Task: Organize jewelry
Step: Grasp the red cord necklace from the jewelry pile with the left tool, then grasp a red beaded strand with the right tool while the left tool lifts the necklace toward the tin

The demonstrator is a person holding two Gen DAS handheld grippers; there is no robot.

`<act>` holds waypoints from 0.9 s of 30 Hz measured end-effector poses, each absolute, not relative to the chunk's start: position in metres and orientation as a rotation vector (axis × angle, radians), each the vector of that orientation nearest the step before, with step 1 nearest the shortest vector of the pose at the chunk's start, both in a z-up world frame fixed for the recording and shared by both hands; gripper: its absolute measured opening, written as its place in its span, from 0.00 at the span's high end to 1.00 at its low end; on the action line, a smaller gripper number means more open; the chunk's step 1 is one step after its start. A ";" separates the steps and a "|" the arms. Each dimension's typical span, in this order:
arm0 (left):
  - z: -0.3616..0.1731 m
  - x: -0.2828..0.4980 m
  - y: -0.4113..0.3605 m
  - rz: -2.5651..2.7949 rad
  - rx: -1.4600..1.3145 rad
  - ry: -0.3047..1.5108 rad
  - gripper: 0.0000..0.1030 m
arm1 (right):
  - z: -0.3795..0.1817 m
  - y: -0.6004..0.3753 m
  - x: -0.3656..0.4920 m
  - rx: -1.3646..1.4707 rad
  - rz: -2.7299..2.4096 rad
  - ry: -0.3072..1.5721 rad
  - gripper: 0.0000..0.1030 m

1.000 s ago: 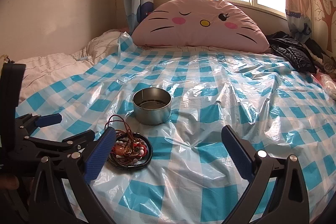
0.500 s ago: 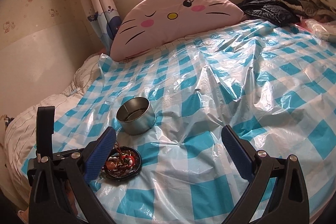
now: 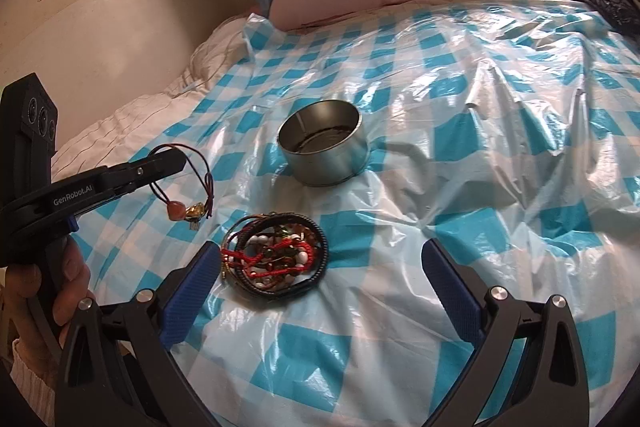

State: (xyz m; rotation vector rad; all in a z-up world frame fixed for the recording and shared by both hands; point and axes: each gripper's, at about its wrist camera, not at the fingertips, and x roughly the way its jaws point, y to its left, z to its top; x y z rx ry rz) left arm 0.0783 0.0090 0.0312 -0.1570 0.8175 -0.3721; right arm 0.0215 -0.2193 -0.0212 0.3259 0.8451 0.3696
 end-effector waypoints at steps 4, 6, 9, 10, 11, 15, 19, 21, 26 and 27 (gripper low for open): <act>0.027 0.076 0.015 -0.357 -0.141 0.821 0.97 | -0.036 -0.212 0.043 0.303 0.446 0.908 0.21; 0.024 0.075 0.017 -0.355 -0.134 0.823 0.97 | -0.047 -0.211 0.051 0.298 0.476 0.948 0.35; 0.019 0.075 0.019 -0.351 -0.126 0.826 0.97 | -0.056 -0.209 0.056 0.269 0.495 0.980 0.47; 0.018 0.075 0.020 -0.350 -0.126 0.828 0.97 | -0.058 -0.209 0.057 0.272 0.504 0.981 0.47; 0.016 0.076 0.020 -0.350 -0.128 0.829 0.97 | -0.059 -0.209 0.058 0.272 0.512 0.981 0.48; 0.011 0.077 0.020 -0.349 -0.133 0.835 0.97 | -0.066 -0.203 0.065 0.251 0.538 1.001 0.54; 0.009 0.079 0.019 -0.343 -0.136 0.840 0.97 | -0.066 -0.195 0.067 0.228 0.573 0.994 0.79; 0.007 0.081 0.019 -0.338 -0.138 0.843 0.97 | -0.064 -0.193 0.064 0.214 0.577 0.985 0.88; 0.008 0.080 0.019 -0.334 -0.142 0.843 0.97 | -0.051 -0.202 0.053 0.287 0.588 0.942 0.92; 0.009 0.080 0.019 -0.336 -0.142 0.841 0.97 | -0.047 -0.205 0.051 0.311 0.590 0.927 0.92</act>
